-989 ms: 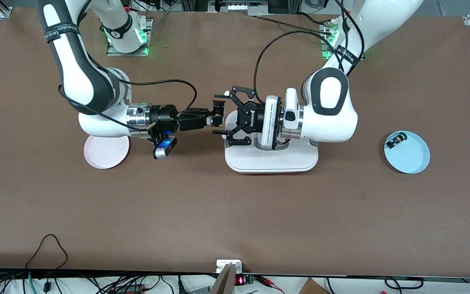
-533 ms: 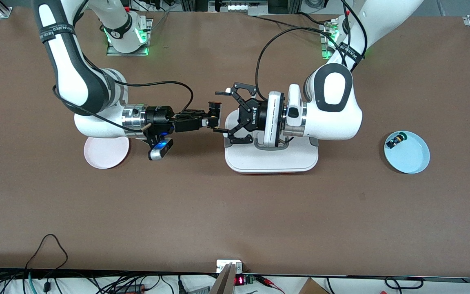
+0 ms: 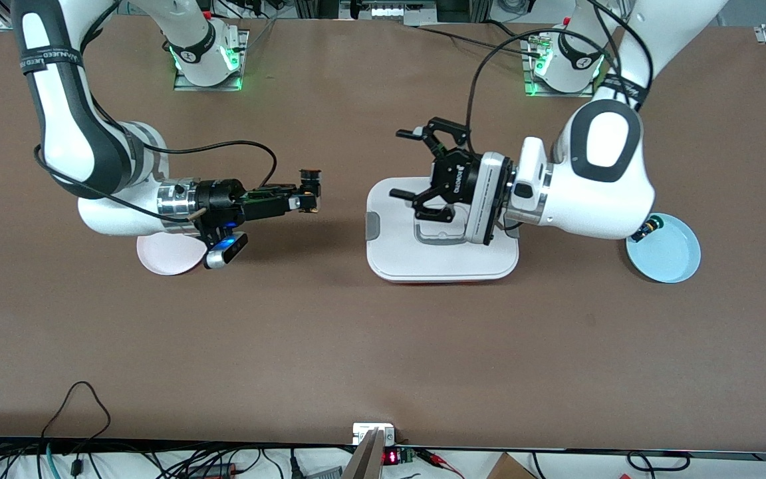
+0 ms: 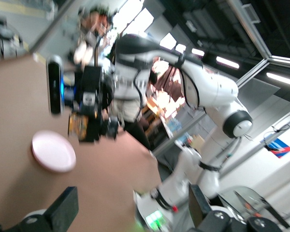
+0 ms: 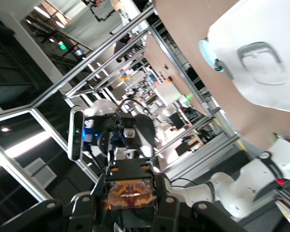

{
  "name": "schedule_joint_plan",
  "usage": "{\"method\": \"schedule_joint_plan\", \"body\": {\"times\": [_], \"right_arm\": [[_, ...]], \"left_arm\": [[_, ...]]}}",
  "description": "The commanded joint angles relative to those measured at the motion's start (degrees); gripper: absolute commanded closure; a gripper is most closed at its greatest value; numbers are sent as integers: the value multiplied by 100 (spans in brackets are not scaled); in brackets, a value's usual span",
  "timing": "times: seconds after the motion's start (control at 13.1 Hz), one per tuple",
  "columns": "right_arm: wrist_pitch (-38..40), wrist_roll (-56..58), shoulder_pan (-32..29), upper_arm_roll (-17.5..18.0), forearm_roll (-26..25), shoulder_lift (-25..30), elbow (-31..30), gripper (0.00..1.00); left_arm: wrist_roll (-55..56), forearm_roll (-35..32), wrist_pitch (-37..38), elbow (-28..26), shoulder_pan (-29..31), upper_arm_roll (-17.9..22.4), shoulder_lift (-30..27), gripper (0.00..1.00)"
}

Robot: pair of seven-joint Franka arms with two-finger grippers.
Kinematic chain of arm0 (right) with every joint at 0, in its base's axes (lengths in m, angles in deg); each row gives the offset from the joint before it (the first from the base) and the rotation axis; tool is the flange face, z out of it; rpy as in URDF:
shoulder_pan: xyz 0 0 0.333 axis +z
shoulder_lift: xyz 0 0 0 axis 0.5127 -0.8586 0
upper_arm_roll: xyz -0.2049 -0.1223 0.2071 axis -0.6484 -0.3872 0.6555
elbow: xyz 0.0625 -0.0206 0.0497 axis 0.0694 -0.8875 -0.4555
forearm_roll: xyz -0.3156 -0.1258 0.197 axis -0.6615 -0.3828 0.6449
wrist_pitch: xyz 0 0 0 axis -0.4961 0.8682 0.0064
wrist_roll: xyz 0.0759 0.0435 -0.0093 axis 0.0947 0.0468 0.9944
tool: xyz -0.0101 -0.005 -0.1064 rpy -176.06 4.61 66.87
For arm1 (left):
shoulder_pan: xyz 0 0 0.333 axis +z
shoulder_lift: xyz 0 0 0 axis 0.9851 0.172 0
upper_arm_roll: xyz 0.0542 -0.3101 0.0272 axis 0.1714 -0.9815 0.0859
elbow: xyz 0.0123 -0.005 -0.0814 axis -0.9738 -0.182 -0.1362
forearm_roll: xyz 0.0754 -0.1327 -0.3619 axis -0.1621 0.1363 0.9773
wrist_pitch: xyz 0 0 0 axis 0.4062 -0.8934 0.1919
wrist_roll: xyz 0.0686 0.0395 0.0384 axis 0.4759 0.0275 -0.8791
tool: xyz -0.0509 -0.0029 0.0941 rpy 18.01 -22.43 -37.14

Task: Transfer orange switch to right arm and place
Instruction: 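Open the left gripper and pull it back while the right gripper withdraws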

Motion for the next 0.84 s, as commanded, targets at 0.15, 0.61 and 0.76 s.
{"method": "schedule_joint_plan", "body": {"times": [0.15, 0.61, 0.76], "right_arm": [[530, 700, -406, 49, -1659, 109, -19, 72], [769, 2701, -504, 49, -4744, 117, 314, 75], [690, 3415, -495, 49, -5563, 109, 359, 76]], "left_arm": [[2482, -2082, 1223, 277, 277, 25, -146, 0], [4700, -4946, 2665, 874, 356, 34, -173, 0], [4806, -5930, 2755, 884, 374, 34, -181, 0]]}}
